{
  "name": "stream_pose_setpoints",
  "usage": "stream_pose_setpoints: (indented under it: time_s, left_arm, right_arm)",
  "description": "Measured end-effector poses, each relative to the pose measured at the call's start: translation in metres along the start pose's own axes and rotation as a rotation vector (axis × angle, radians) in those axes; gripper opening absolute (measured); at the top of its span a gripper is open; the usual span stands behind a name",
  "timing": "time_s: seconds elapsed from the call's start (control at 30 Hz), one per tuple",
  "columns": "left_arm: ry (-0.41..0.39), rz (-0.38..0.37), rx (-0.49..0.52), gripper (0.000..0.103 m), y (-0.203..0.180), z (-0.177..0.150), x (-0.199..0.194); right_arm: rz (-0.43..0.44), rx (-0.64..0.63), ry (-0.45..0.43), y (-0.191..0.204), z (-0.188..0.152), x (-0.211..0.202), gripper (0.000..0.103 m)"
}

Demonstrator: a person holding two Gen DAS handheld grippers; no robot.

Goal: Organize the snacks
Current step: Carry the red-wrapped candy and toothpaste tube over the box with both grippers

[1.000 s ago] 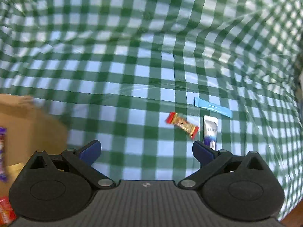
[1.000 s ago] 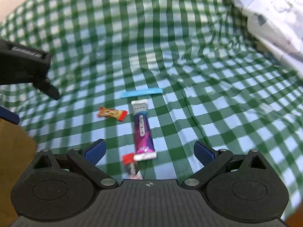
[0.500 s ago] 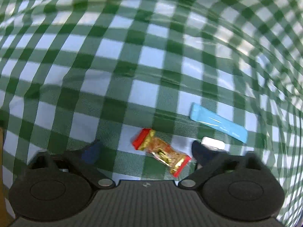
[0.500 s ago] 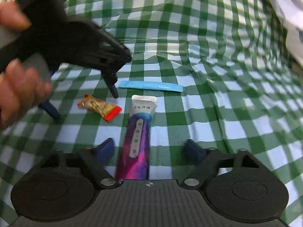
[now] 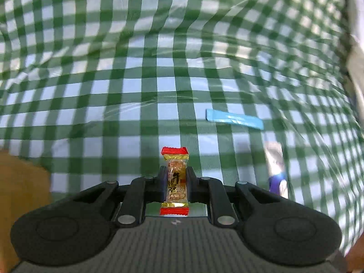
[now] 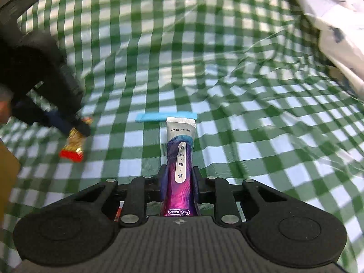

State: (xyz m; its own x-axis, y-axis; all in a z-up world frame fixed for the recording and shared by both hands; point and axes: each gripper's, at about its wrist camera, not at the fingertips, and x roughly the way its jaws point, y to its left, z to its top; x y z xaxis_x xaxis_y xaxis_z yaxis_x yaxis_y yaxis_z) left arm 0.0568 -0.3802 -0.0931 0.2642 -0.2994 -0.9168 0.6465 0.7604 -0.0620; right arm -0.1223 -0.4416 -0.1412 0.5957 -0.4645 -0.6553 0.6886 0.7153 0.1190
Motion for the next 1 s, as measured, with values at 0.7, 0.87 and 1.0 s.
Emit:
stream_pose_setpoints:
  time_s: [0.7, 0.87, 1.0]
  left_arm:
    - [-0.218, 0.057, -0.04, 0.018, 0.182, -0.191, -0.259]
    - [-0.225, 0.106, -0.101, 0.018, 0.232, -0.241, -0.284]
    - [-0.221, 0.12, -0.14, 0.018, 0.264, -0.279, -0.3]
  right_arm:
    - [0.332, -0.079, -0.103, 0.151, -0.035, -0.258, 0.023]
    - [0.448, -0.158, -0.064, 0.21, -0.055, -0.296, 0.023]
    - [0.481, -0.232, -0.053, 0.244, -0.066, -0.317, 0.023]
